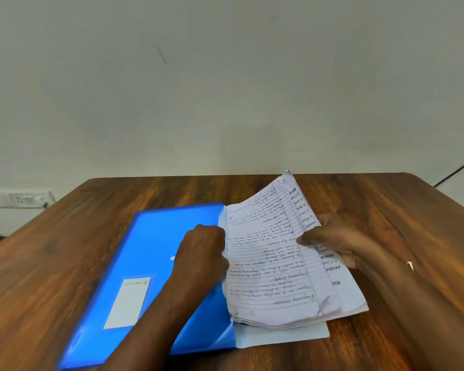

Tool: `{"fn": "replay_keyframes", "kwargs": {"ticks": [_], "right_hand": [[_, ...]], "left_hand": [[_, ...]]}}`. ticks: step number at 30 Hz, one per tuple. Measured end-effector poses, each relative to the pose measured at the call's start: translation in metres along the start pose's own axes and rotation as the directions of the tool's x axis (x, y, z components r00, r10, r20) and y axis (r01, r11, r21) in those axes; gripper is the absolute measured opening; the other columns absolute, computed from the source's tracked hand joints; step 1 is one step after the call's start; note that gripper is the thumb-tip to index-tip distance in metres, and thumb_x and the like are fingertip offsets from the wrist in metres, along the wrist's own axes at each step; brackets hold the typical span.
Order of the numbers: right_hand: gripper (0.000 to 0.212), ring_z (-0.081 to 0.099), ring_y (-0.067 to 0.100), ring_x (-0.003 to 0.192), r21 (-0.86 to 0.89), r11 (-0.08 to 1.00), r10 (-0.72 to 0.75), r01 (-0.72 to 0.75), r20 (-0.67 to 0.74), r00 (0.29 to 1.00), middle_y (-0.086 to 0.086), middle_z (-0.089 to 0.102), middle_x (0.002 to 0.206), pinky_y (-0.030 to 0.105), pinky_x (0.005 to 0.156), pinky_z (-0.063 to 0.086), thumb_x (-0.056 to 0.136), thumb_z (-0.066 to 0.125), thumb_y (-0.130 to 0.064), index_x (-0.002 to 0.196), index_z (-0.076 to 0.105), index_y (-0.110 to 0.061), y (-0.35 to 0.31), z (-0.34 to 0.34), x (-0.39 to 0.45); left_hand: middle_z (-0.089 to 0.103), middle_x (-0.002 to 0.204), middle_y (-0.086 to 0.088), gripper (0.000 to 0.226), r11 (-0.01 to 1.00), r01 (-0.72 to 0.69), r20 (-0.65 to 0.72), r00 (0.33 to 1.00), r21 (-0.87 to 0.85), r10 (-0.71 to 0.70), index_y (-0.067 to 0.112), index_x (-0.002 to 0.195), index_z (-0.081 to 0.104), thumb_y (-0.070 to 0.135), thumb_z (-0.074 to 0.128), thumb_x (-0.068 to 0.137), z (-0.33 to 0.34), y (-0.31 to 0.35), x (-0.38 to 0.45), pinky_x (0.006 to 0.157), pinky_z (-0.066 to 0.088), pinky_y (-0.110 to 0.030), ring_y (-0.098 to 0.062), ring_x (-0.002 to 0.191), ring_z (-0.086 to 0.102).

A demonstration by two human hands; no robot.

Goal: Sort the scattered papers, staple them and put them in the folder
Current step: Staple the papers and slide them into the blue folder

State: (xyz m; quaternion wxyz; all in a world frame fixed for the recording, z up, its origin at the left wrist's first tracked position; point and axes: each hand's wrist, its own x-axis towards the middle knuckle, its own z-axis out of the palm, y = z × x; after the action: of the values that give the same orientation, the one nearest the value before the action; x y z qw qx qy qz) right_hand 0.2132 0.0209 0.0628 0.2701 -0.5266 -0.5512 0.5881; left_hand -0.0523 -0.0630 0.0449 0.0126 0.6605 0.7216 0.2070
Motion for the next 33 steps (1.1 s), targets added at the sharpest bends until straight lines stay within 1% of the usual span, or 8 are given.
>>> {"fn": "replay_keyframes", "kwargs": {"ticks": [8, 12, 14, 18, 22, 24, 28, 33], "right_hand": [[0.031, 0.073, 0.048, 0.099, -0.001, 0.999, 0.055, -0.055, 0.021, 0.998, 0.028, 0.075, 0.107, 0.067, 0.096, 0.052, 0.087, 0.068, 0.013, 0.118, 0.061, 0.01, 0.002, -0.004, 0.001], [0.03, 0.076, 0.044, 0.09, -0.053, 0.998, 0.036, -0.037, -0.03, 0.999, 0.025, 0.077, 0.103, 0.06, 0.082, 0.061, 0.087, 0.069, 0.013, 0.116, 0.062, 0.009, 0.001, -0.004, 0.001], [0.027, 0.077, 0.042, 0.086, -0.06, 0.998, 0.028, -0.031, -0.052, 0.998, 0.024, 0.077, 0.1, 0.054, 0.073, 0.065, 0.087, 0.069, 0.013, 0.113, 0.064, 0.008, 0.002, -0.004, 0.001], [0.024, 0.078, 0.039, 0.087, -0.103, 0.995, -0.02, 0.01, -0.096, 0.995, 0.019, 0.079, 0.1, 0.059, 0.085, 0.061, 0.087, 0.07, 0.01, 0.11, 0.067, 0.004, 0.004, -0.004, 0.005], [0.022, 0.078, 0.038, 0.086, -0.097, 0.995, -0.038, 0.025, -0.133, 0.99, 0.017, 0.079, 0.099, 0.058, 0.083, 0.062, 0.086, 0.072, 0.01, 0.105, 0.068, 0.001, 0.006, -0.001, 0.006], [0.019, 0.079, 0.035, 0.082, -0.097, 0.995, -0.051, 0.036, -0.156, 0.986, 0.016, 0.08, 0.097, 0.052, 0.076, 0.065, 0.085, 0.072, 0.01, 0.101, 0.07, -0.002, 0.006, 0.001, 0.006], [0.018, 0.079, 0.018, 0.072, -0.145, 0.985, -0.119, 0.091, -0.202, 0.972, 0.008, 0.08, 0.092, 0.029, 0.056, 0.062, 0.085, 0.072, 0.011, 0.094, 0.071, -0.005, 0.011, 0.004, 0.008], [0.024, 0.079, 0.025, 0.086, -0.158, 0.983, -0.126, 0.095, -0.2, 0.972, 0.008, 0.081, 0.097, 0.048, 0.085, 0.062, 0.082, 0.074, 0.009, 0.103, 0.072, -0.003, 0.018, 0.007, 0.016]], "left_hand": [[0.062, 0.068, 0.008, 0.015, 0.991, -0.078, -0.093, 0.993, -0.111, 0.068, 0.017, 0.075, 0.068, 0.005, 0.074, 0.069, 0.0, 0.004, -0.001, 0.06, 0.059, -0.041, -0.013, 0.068, 0.059], [0.063, 0.067, 0.009, 0.015, 0.983, -0.135, -0.077, 0.989, -0.125, 0.126, 0.017, 0.076, 0.071, 0.004, 0.074, 0.07, -0.004, 0.006, -0.003, 0.06, 0.059, -0.038, -0.013, 0.066, 0.06], [0.065, 0.072, 0.009, 0.015, 0.981, -0.172, -0.053, 0.985, -0.092, 0.167, 0.018, 0.08, 0.075, 0.005, 0.071, 0.073, -0.006, 0.009, -0.004, 0.063, 0.057, -0.035, -0.013, 0.07, 0.06], [0.068, 0.095, 0.006, 0.024, 0.976, -0.215, 0.018, 0.976, -0.041, 0.216, 0.023, 0.091, 0.082, 0.007, 0.065, 0.083, -0.007, 0.012, -0.005, 0.072, 0.054, -0.031, -0.018, 0.087, 0.064], [0.066, 0.1, 0.003, 0.025, 0.973, -0.231, 0.054, 0.972, 0.008, 0.23, 0.022, 0.09, 0.082, 0.006, 0.062, 0.089, -0.005, 0.015, -0.006, 0.075, 0.055, -0.035, -0.021, 0.09, 0.065], [0.065, 0.1, 0.003, 0.023, 0.975, -0.22, 0.076, 0.973, 0.037, 0.217, 0.02, 0.089, 0.08, 0.007, 0.062, 0.089, -0.003, 0.016, -0.006, 0.074, 0.055, -0.036, -0.021, 0.09, 0.065], [0.064, 0.103, -0.002, 0.009, 0.982, -0.148, 0.149, 0.98, 0.12, 0.13, 0.013, 0.088, 0.073, 0.009, 0.068, 0.082, -0.002, 0.023, -0.007, 0.071, 0.054, -0.034, -0.024, 0.091, 0.065], [0.055, 0.113, -0.002, 0.026, 0.978, -0.097, 0.264, 0.963, 0.187, 0.045, 0.013, 0.101, 0.068, 0.013, 0.081, 0.077, -0.009, 0.031, -0.015, 0.071, 0.051, -0.031, -0.024, 0.101, 0.062]]}}
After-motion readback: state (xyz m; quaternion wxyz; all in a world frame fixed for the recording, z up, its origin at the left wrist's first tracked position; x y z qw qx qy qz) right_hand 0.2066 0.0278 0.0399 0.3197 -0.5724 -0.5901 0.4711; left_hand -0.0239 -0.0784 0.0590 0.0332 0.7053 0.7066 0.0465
